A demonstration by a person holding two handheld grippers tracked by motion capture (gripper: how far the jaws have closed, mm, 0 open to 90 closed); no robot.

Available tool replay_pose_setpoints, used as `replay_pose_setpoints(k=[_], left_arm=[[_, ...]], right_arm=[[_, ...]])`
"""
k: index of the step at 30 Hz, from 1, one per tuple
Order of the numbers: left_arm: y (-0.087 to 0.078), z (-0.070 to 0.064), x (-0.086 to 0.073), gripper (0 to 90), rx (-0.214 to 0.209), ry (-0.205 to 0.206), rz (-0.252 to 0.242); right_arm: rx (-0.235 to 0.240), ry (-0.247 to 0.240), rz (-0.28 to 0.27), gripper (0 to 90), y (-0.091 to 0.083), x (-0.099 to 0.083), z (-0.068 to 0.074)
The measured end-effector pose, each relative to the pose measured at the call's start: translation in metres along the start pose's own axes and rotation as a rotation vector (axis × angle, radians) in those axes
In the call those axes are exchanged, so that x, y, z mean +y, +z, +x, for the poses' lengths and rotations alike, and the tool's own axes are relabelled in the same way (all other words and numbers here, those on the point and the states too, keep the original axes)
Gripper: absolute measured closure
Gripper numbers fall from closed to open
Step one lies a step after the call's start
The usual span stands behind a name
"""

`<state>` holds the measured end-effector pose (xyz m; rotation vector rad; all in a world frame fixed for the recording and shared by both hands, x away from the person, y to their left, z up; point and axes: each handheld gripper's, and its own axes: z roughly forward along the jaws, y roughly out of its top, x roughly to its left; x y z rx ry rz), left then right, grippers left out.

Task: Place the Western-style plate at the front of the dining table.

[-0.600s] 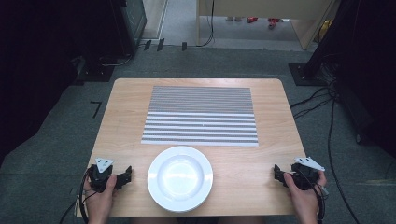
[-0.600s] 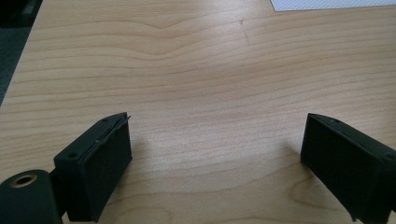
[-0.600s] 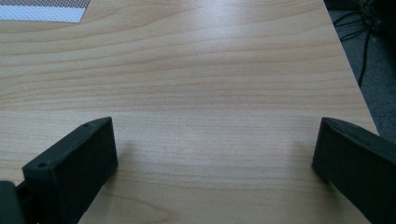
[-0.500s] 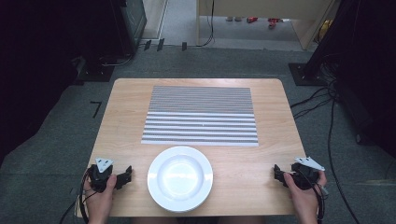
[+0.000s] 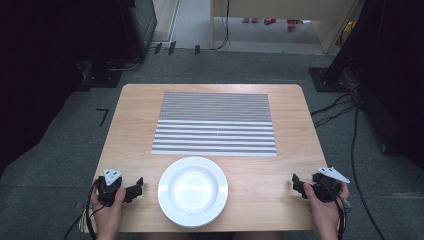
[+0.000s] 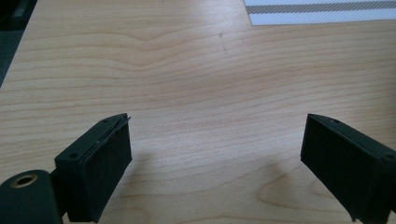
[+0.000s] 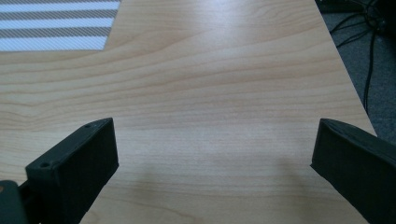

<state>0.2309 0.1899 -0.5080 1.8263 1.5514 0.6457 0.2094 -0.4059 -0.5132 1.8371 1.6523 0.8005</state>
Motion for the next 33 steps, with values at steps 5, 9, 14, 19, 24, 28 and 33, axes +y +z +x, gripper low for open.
replay_pose_setpoints(k=[5, 9, 14, 19, 24, 28, 33], left_arm=[[-0.008, -0.004, 0.003, 8.8, -0.032, -0.027, -0.025], [-0.012, -0.008, 0.005, 8.8, -0.060, -0.034, -0.031], [-0.017, -0.015, 0.009, 8.8, -0.079, -0.026, -0.043], [-0.022, -0.020, 0.011, 8.8, -0.108, -0.030, -0.057], [-0.024, -0.024, 0.012, 8.8, -0.136, -0.041, -0.068], [-0.027, -0.029, 0.013, 8.8, -0.155, -0.038, -0.075], [-0.029, -0.038, 0.014, 8.8, -0.189, -0.035, -0.083]], right_arm=[[0.035, 0.012, -0.030, 0.4, -0.008, 0.002, 0.008], [0.049, 0.008, -0.052, 4.6, -0.014, 0.004, 0.016], [0.084, 0.011, -0.068, 5.9, -0.017, 0.006, 0.028], [0.125, 0.003, -0.074, 6.5, -0.019, 0.008, 0.045], [0.155, -0.009, -0.078, 7.0, -0.021, 0.009, 0.059], [0.166, -0.040, -0.089, 7.4, -0.024, 0.009, 0.070], [0.180, -0.060, -0.095, 7.8, -0.024, 0.010, 0.084]])
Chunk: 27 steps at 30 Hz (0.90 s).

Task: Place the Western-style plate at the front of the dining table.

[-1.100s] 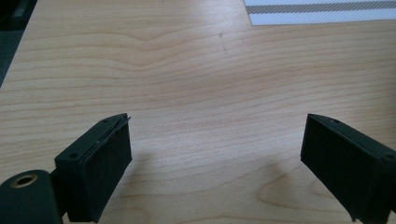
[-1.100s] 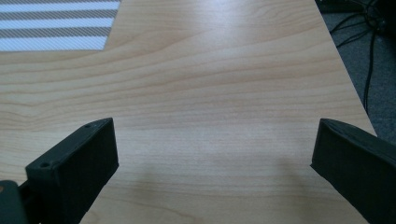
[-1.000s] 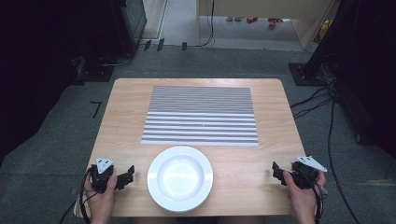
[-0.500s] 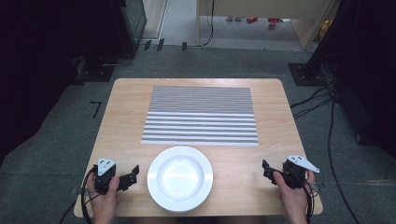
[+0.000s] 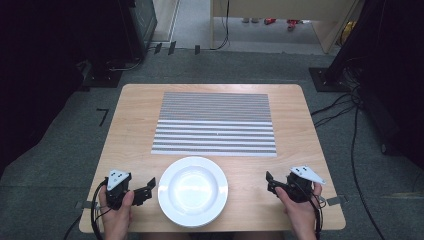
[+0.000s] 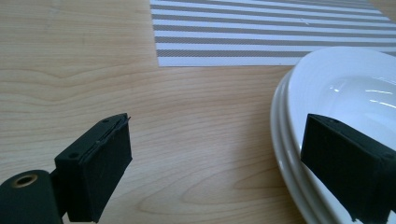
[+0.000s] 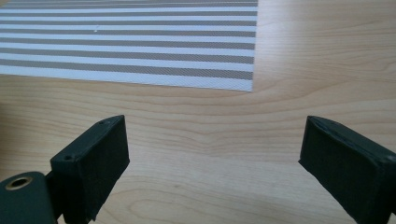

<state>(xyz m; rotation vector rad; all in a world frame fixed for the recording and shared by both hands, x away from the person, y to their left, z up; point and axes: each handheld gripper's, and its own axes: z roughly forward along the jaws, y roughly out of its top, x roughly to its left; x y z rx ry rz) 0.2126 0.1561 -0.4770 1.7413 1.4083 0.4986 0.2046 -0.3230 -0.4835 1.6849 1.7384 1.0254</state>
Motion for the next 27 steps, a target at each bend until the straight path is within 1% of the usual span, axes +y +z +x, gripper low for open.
replay_pose_setpoints(k=[5, 6, 7, 8, 17, 21, 23, 25, 27], left_arm=[[0.000, -0.008, 0.000, 8.8, -0.024, 0.008, 0.000], [0.000, -0.010, -0.001, 8.8, -0.030, 0.009, -0.001], [0.001, -0.012, -0.001, 8.8, -0.036, 0.012, 0.000], [0.001, -0.014, -0.001, 8.8, -0.040, 0.014, 0.000], [0.002, -0.028, -0.003, 8.9, -0.075, 0.026, 0.002], [0.003, -0.033, -0.004, 9.0, -0.085, 0.031, 0.007], [0.004, -0.035, -0.005, 9.3, -0.087, 0.032, 0.007], [0.004, -0.037, -0.005, 9.3, -0.093, 0.034, 0.013], [0.005, -0.039, -0.005, 9.7, -0.109, 0.030, 0.021]], right_arm=[[0.030, -0.015, 0.001, 8.6, 0.001, 0.000, 0.014], [0.034, -0.019, -0.001, 13.6, 0.001, 0.000, 0.016], [0.029, -0.016, -0.010, 14.4, 0.000, 0.000, 0.019], [0.036, -0.019, -0.008, 14.7, 0.000, 0.000, 0.022], [0.093, -0.023, -0.011, 18.0, -0.003, -0.002, 0.039], [0.105, -0.026, -0.010, 20.9, -0.002, -0.001, 0.046], [0.109, -0.030, -0.011, 22.7, -0.001, 0.000, 0.050], [0.111, -0.038, -0.015, 27.4, -0.001, 0.001, 0.055], [0.130, -0.044, -0.024, 31.0, -0.001, 0.003, 0.061]])
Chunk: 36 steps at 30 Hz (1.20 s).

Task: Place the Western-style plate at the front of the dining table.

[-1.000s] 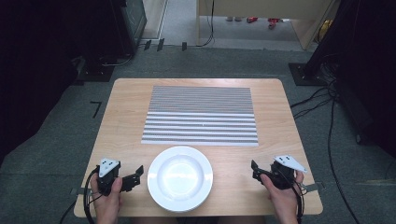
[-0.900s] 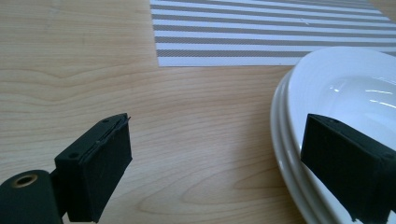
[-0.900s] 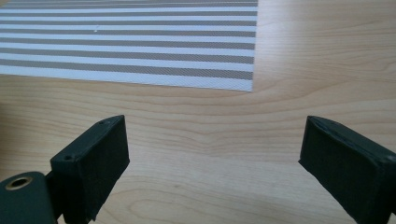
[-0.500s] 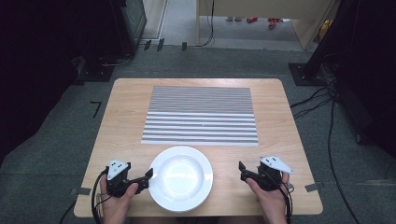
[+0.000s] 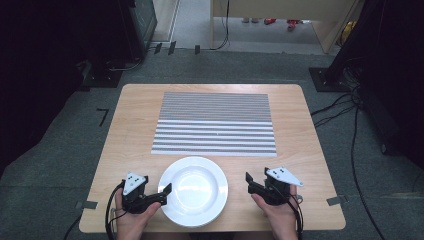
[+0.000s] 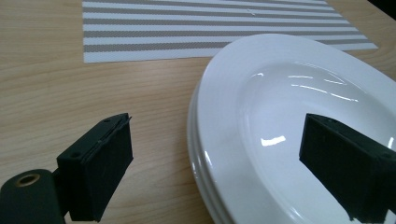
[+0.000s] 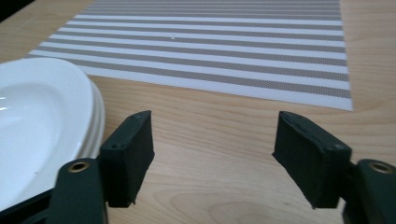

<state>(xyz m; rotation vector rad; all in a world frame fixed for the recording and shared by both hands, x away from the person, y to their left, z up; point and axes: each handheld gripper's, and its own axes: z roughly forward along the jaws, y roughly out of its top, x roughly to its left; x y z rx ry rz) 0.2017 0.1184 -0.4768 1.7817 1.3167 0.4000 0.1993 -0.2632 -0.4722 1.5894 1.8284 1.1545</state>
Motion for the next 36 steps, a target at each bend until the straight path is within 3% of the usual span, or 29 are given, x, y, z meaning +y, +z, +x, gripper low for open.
replay_pose_setpoints(k=[8, 14, 17, 21, 28, 31, 36], left_arm=[[0.002, -0.007, -0.002, 14.5, 0.002, 0.009, 0.011], [0.004, -0.008, -0.003, 15.2, 0.002, 0.009, 0.024], [0.004, -0.009, -0.004, 19.5, 0.004, 0.011, 0.024], [0.005, -0.009, -0.004, 24.1, 0.005, 0.006, 0.027], [0.006, -0.011, -0.006, 34.6, 0.001, 0.021, 0.032], [0.006, -0.010, -0.008, 41.3, 0.002, 0.019, 0.033], [0.005, -0.009, -0.008, 49.8, 0.011, 0.010, 0.021]], right_arm=[[0.053, -0.009, -0.021, 39.7, 0.005, 0.007, 0.020], [0.093, -0.013, -0.002, 36.1, 0.014, 0.011, 0.036], [0.137, -0.027, 0.017, 36.9, 0.020, 0.010, 0.043], [0.129, -0.048, 0.032, 36.8, 0.022, 0.006, 0.051], [0.175, -0.053, 0.037, 51.6, 0.023, -0.001, 0.057], [0.207, -0.031, 0.035, 58.1, 0.023, -0.004, 0.056], [0.229, -0.021, 0.026, 63.6, 0.023, -0.009, 0.055]])
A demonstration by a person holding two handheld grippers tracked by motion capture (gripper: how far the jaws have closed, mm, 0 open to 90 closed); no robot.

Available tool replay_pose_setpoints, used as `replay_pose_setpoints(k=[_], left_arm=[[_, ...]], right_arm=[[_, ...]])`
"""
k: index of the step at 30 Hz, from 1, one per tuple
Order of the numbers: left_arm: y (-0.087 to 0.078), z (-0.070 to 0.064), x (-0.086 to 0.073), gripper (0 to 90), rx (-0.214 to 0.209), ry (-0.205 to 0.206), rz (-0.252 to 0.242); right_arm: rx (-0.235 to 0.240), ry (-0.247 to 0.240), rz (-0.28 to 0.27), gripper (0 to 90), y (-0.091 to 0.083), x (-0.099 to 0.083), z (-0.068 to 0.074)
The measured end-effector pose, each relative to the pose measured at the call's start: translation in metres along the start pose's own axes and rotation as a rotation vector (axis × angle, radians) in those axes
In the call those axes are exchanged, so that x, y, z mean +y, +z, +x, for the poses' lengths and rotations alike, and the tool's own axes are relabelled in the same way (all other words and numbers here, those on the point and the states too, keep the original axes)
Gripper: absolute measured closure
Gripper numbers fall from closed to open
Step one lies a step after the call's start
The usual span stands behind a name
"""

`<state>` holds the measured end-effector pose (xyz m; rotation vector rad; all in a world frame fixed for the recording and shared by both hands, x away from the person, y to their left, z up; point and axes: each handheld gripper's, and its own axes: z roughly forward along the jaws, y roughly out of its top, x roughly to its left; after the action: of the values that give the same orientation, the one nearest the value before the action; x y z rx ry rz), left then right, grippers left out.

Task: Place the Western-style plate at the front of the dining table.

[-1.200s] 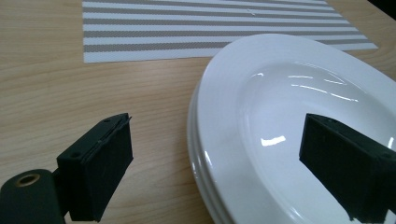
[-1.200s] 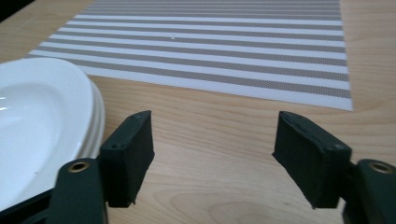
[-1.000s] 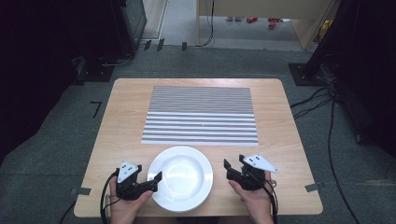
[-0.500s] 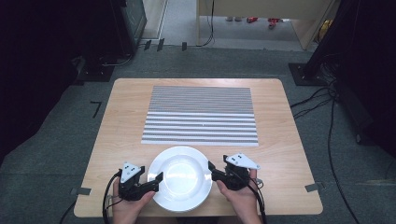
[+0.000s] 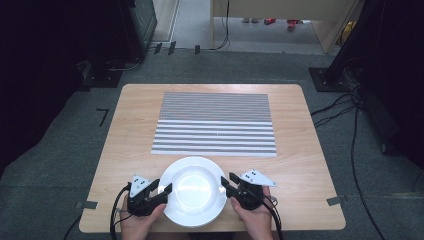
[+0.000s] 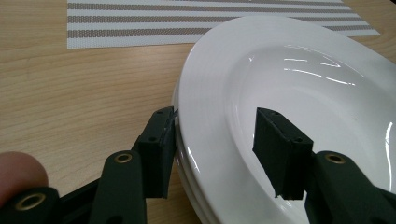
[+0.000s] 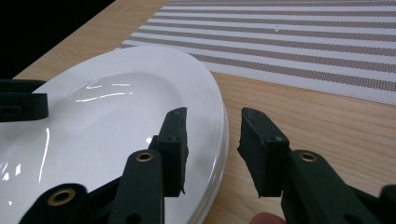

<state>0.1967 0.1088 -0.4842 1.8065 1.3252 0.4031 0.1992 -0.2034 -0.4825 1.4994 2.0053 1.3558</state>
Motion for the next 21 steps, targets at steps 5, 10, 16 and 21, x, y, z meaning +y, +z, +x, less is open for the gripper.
replay_pose_setpoints(k=[5, 10, 16, 21], left_arm=[[0.000, 0.001, 0.000, 51.5, 0.001, 0.003, 0.000], [0.000, 0.000, 0.000, 51.0, 0.004, 0.011, 0.000], [0.000, 0.004, -0.001, 49.1, -0.003, 0.002, 0.023], [0.002, 0.001, -0.002, 48.4, 0.001, 0.015, 0.039]], right_arm=[[0.033, -0.012, 0.002, 67.7, 0.002, -0.003, 0.002], [0.038, 0.022, -0.003, 70.8, 0.003, -0.006, -0.001], [0.071, 0.083, 0.001, 73.2, -0.001, -0.008, -0.006], [0.117, 0.190, -0.011, 76.6, -0.003, -0.011, -0.014]])
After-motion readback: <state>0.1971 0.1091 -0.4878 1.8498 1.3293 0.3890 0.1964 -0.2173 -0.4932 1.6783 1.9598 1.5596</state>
